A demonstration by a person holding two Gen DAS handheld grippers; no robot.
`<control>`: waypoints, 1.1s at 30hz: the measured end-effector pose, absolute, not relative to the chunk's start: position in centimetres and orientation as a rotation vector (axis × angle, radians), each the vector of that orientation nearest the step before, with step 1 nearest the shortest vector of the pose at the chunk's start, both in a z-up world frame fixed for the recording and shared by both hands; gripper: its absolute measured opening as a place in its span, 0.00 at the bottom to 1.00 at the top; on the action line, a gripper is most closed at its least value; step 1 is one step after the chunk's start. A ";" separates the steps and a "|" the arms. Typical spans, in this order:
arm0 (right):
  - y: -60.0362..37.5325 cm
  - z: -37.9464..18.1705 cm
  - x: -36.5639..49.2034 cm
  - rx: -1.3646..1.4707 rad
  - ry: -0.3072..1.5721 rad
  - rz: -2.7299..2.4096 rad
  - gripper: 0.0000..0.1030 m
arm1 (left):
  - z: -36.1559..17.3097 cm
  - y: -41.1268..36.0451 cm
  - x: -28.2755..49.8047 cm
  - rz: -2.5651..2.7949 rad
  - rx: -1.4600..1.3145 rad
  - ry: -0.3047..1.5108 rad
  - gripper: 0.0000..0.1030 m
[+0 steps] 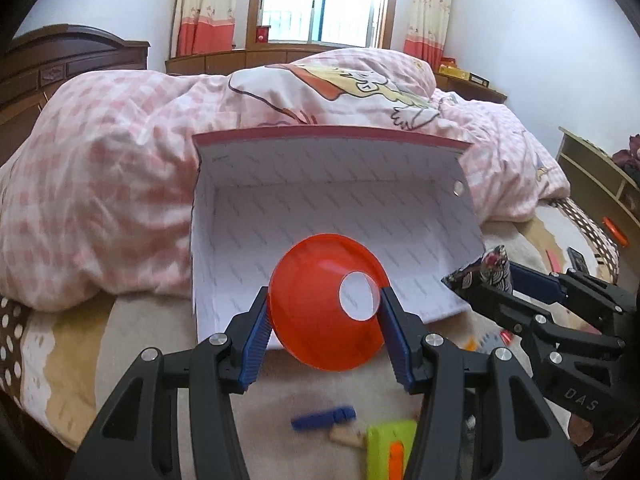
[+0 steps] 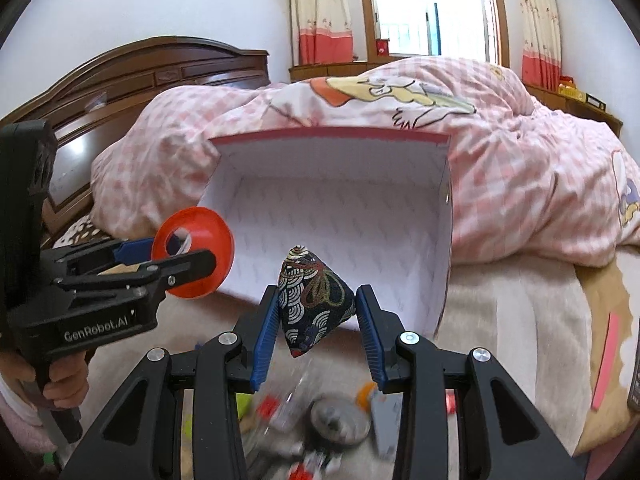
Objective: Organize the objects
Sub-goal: 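Carry the cone in the left gripper and pouch in the right gripper over the box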
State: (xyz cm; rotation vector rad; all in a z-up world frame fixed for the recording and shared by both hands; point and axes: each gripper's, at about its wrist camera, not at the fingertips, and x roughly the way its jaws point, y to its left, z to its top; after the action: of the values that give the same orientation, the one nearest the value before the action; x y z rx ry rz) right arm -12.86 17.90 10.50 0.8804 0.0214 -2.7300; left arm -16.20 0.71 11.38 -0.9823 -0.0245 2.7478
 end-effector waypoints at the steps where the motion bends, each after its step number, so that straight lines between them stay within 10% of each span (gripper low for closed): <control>1: 17.9 10.5 -13.7 0.880 0.029 -2.740 0.38 | 11.4 0.8 -16.7 2.751 -0.983 -0.024 0.50; 33: 18.3 5.6 -22.5 0.990 0.008 -2.801 0.38 | 6.3 1.0 -25.2 2.819 -1.081 0.015 0.51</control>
State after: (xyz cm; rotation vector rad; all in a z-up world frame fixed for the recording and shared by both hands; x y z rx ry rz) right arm -22.53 18.31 5.58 0.9896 0.0077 -2.8005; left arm -25.19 0.96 6.34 -1.0810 0.0155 2.8188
